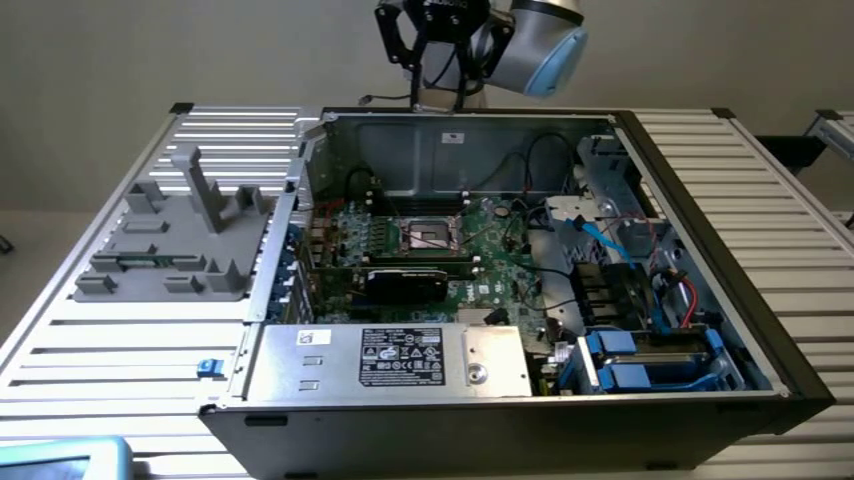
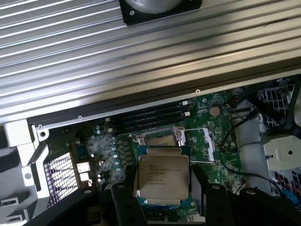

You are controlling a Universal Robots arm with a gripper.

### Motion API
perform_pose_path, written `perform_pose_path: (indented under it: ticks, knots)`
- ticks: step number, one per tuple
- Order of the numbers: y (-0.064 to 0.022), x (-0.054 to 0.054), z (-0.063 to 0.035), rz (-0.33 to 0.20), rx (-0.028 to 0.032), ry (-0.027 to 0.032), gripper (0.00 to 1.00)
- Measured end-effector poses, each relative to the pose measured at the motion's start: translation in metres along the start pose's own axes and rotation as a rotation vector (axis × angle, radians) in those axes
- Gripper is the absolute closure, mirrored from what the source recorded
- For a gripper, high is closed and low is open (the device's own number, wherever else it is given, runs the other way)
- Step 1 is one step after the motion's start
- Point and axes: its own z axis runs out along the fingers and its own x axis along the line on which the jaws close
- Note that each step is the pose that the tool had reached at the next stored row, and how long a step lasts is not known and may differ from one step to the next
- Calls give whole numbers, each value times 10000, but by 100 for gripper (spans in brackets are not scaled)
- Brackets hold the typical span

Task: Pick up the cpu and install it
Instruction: 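Place the cpu into insertion slot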

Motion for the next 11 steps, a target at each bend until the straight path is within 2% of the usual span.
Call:
perform_pose_path:
  ticks: [11]
  knots:
    - [-1, 0, 13, 1758, -71, -60, 46]
